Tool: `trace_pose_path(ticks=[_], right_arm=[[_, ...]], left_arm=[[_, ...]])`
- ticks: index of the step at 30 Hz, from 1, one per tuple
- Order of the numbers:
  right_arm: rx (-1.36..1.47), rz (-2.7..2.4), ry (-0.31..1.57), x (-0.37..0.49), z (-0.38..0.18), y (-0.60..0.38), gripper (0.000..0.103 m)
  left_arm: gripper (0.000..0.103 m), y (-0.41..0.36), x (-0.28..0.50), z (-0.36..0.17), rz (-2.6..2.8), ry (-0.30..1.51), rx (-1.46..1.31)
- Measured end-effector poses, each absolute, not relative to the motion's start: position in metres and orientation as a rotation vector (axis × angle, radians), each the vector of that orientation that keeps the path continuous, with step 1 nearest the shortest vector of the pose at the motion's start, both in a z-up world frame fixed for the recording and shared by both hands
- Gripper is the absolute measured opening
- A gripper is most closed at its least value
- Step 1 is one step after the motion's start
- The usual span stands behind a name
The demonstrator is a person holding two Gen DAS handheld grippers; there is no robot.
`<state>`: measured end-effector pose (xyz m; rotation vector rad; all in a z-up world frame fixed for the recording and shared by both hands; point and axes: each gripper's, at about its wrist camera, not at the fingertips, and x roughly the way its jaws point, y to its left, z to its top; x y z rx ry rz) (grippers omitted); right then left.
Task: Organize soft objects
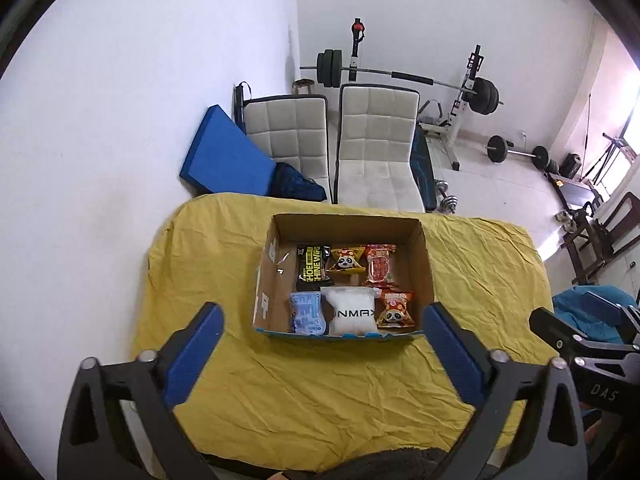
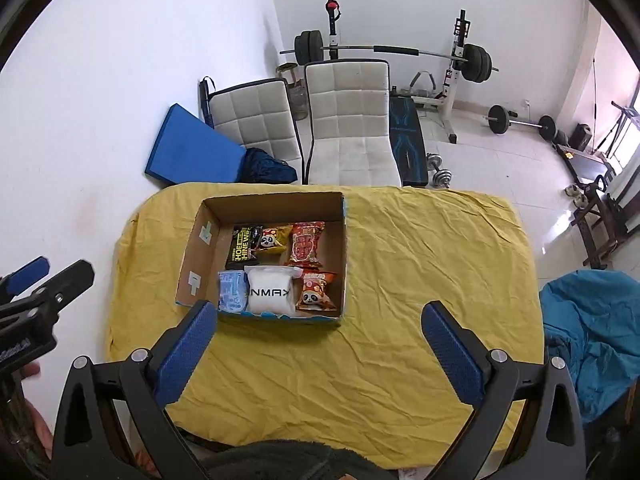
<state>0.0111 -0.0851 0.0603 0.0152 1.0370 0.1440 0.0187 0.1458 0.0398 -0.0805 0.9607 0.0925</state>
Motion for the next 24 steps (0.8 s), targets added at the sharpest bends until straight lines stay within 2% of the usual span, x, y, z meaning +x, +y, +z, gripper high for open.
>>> trace_pose_path(ticks=[24], right_arm=[[-0.008, 0.132, 1.014, 0.000, 0.072, -0.088, 0.103]], left_arm=[[0.103, 0.134, 0.000, 0.042, 0.111, 0.944, -0.075]])
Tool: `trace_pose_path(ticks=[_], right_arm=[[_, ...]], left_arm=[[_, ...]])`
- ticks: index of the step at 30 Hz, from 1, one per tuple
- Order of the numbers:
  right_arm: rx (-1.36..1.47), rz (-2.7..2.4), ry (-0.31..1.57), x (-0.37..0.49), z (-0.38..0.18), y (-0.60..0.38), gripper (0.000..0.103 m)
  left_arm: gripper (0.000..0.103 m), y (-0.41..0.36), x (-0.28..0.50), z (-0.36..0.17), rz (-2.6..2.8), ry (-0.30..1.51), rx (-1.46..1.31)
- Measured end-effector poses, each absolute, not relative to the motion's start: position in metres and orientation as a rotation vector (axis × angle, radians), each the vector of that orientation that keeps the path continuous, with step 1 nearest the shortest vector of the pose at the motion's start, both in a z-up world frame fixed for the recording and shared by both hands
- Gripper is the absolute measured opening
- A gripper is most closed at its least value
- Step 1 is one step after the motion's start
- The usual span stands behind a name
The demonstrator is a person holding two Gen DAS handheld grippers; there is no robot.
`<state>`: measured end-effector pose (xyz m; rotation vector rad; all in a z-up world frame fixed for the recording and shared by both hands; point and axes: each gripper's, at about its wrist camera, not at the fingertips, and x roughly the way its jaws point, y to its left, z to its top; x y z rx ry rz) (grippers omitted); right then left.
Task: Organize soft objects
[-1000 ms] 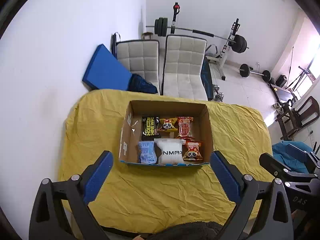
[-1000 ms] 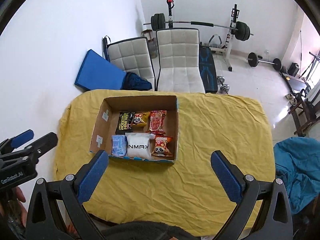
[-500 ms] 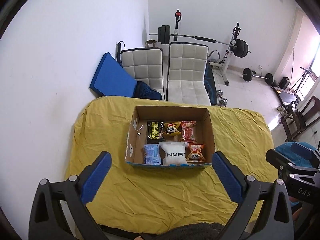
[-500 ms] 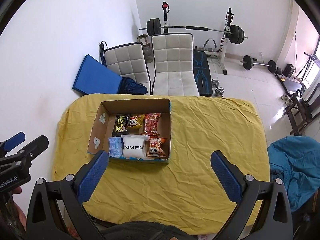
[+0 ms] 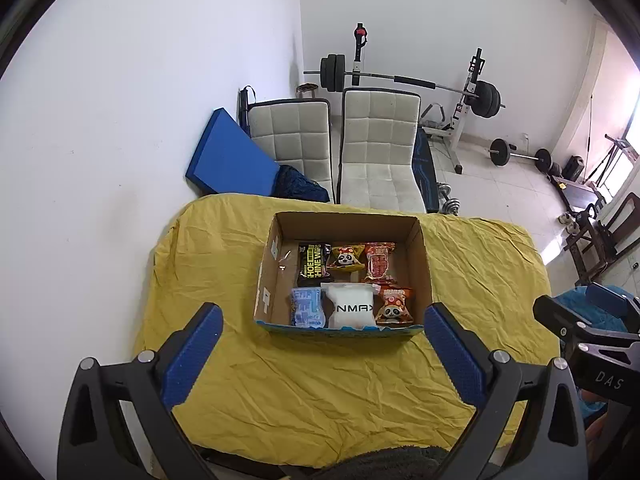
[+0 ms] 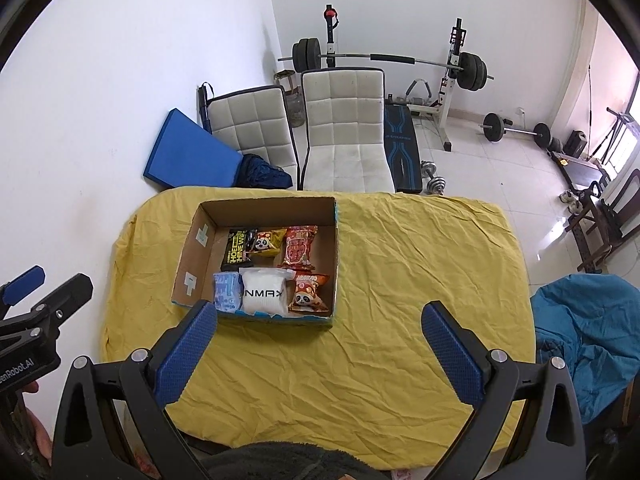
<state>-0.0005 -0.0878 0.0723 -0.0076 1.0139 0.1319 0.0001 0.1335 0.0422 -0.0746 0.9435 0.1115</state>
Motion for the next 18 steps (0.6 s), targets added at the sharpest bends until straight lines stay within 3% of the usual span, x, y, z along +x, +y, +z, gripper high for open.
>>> trace_pose_path(ticks=[18], right_arm=[[-0.007, 0.125, 1.008, -0.0031, 0.0721, -0.0896, 0.103]], left_arm=[[0.103, 0.1326, -0.0057, 0.0386, 0.123, 0.955, -0.087]])
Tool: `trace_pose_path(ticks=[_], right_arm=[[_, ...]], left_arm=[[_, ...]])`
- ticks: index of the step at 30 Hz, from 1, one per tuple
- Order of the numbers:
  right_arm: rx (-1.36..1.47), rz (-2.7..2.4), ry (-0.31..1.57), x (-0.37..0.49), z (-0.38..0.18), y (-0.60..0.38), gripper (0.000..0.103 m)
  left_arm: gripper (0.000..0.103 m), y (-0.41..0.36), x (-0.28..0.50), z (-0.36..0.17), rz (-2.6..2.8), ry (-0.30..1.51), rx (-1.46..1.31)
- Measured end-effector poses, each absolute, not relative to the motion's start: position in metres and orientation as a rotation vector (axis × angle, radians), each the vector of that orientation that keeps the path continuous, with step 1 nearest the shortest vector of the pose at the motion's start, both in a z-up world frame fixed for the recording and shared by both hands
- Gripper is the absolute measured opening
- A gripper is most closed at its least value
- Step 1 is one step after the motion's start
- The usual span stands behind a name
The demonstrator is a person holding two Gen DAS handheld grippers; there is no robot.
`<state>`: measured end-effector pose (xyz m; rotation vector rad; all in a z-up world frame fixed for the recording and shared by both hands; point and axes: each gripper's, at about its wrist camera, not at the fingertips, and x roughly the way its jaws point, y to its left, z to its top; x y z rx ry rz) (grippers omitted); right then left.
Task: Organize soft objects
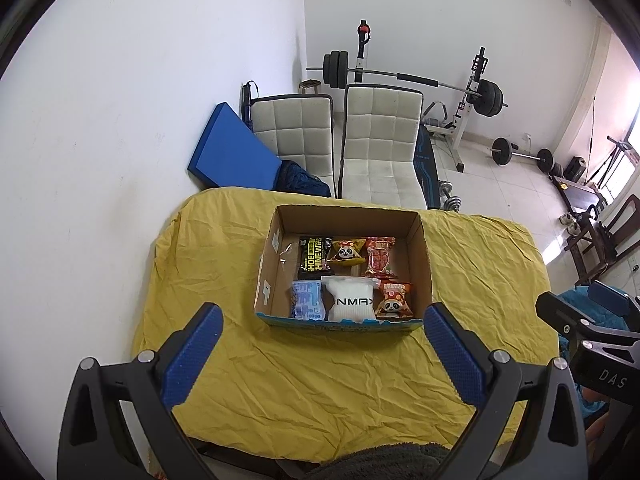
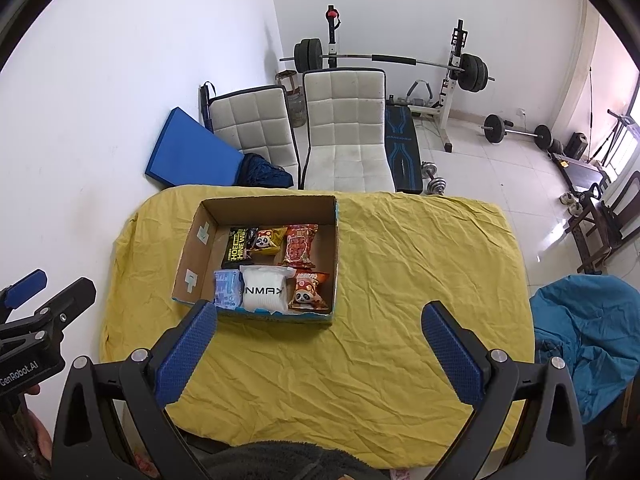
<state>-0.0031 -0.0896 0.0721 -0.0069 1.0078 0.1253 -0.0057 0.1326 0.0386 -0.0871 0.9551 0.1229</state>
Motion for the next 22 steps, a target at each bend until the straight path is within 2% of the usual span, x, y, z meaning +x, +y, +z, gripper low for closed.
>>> trace_pose_path(ticks=[22], right_arm=[[0.004, 0.118, 1.017, -0.017, 0.068, -0.091, 0.103]], left_arm=[[0.103, 0.129, -0.017, 0.035, 0.120, 0.966, -0.120]])
